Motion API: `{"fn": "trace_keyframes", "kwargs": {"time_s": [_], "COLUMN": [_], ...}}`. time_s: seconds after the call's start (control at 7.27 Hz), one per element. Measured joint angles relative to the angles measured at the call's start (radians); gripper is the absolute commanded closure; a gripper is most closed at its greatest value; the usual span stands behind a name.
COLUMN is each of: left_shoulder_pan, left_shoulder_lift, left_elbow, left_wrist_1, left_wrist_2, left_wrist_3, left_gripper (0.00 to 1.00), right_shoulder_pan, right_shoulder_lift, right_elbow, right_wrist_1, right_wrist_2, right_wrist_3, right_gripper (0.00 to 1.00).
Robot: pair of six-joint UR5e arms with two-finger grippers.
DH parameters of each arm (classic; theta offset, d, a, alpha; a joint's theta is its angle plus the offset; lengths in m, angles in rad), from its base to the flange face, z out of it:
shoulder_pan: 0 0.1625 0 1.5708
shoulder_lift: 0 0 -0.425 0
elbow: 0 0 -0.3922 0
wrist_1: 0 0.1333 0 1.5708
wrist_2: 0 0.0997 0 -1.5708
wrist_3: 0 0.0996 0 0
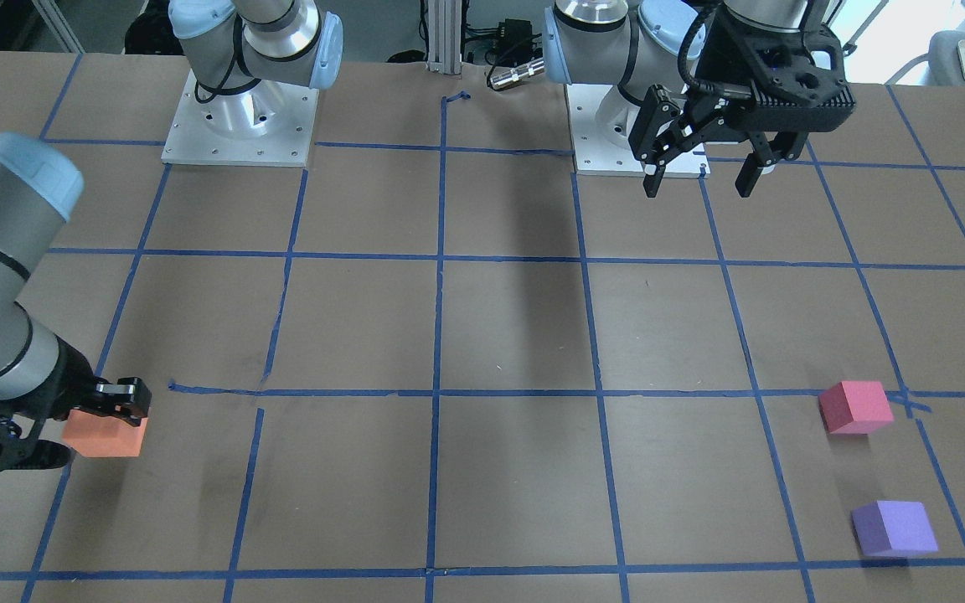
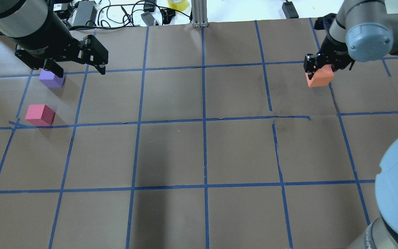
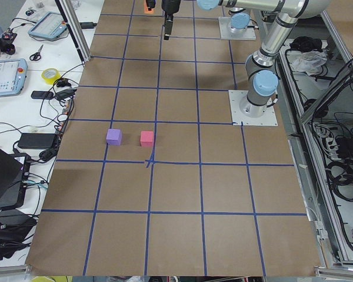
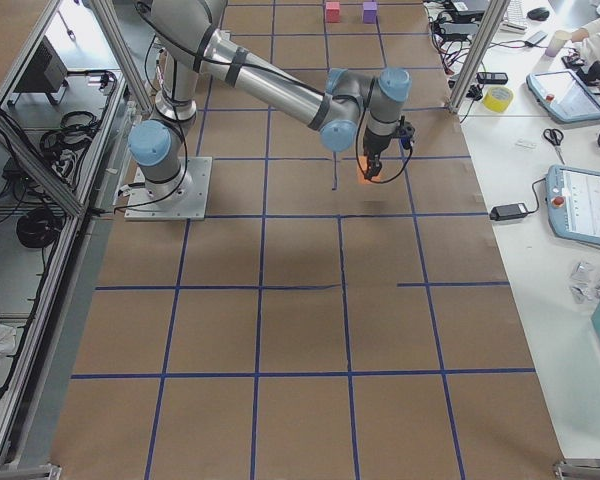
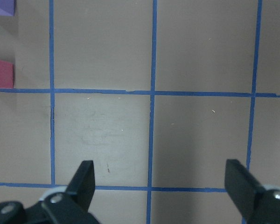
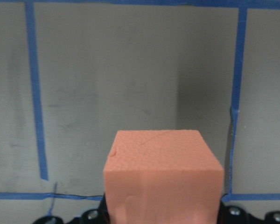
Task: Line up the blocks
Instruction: 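Lift the orange cube and carry it toward the table center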
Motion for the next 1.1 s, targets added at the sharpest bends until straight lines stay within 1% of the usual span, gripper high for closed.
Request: {"fn": "trace_keyframes", "kwargs": {"time_s": [0.28,0.55,0.83,0.96,1.1], "left_shoulder_pan": [0.003,0.004,0.005,0.005,0.005], "left_shoulder_lift": [0.001,0.002,0.004,0.004,0.005], "left_elbow": [0.0,0.0,0.001,0.001,0.001], "left_wrist_1": [0.001,0.0,0.0,0.0,0.0], "left_wrist_2": [-0.002,-0.003,-0.002,-0.002,-0.001], "left_wrist_3": [0.004,0.005,0.006,0.006,0.006], "left_gripper": [0.0,0.0,0.0,0.0,0.0], "right_shoulder_pan": [0.182,0.337,0.443,0.486,0.519], "right_shoulder_lift": [0.034,0.16,0.304,0.358,0.399], "right_elbow": [-0.075,-0.215,-0.361,-0.402,-0.421], "right_wrist_1": [0.005,-0.005,-0.009,-0.019,-0.036], "right_wrist_2": [0.001,0.006,0.017,0.025,0.029], "right_wrist_3": [0.187,0.311,0.385,0.422,0.453], "right_gripper": [1.0,1.0,1.0,1.0,0.94]}}
